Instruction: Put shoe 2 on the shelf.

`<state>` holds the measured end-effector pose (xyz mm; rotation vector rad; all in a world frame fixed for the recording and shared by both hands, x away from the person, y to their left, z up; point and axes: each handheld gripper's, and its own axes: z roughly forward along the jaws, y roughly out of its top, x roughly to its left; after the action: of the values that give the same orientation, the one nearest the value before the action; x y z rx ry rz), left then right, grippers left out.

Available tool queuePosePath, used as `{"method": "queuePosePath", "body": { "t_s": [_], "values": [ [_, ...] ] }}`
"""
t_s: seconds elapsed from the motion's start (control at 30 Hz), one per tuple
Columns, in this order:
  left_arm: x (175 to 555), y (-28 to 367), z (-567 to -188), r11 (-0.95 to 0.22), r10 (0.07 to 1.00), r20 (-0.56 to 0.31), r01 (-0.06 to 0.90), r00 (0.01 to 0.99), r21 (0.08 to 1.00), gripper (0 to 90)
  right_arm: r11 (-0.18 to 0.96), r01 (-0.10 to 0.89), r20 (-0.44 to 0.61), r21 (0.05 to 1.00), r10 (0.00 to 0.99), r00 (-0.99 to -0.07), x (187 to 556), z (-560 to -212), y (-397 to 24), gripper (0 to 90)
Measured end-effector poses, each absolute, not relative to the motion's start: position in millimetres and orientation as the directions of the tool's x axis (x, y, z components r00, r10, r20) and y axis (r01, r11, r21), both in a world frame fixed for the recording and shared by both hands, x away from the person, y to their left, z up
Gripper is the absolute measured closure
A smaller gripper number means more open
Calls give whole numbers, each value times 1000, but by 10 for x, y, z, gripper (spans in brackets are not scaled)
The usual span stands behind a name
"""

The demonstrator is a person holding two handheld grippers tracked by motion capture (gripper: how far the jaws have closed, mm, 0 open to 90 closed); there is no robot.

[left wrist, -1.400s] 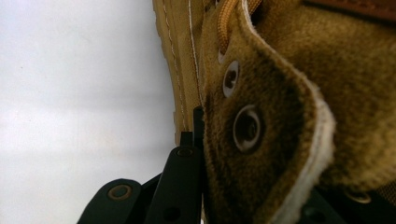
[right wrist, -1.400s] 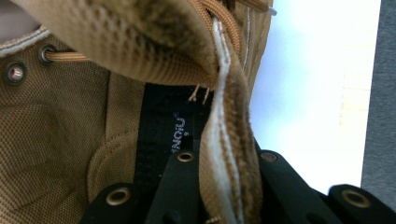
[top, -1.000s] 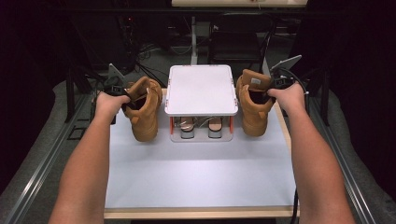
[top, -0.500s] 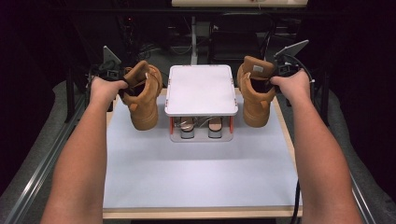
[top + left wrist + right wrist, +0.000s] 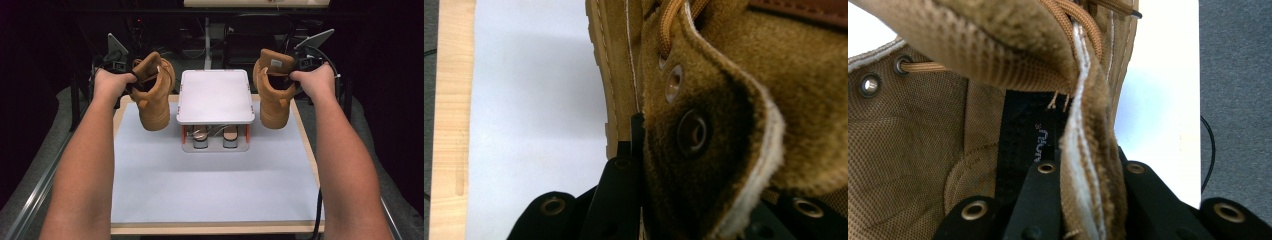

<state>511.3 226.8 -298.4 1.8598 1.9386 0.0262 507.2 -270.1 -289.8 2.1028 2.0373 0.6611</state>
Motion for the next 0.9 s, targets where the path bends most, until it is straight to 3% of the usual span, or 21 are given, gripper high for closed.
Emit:
{"method": "queuePosePath", "body": {
  "t_s": [0.9],
  "values": [
    [5198,1513,-2767,78,949,-315,952,21,297,855,-43,916,233,400,971,-56,5103,-2679,-2066,857]
  ]
}}
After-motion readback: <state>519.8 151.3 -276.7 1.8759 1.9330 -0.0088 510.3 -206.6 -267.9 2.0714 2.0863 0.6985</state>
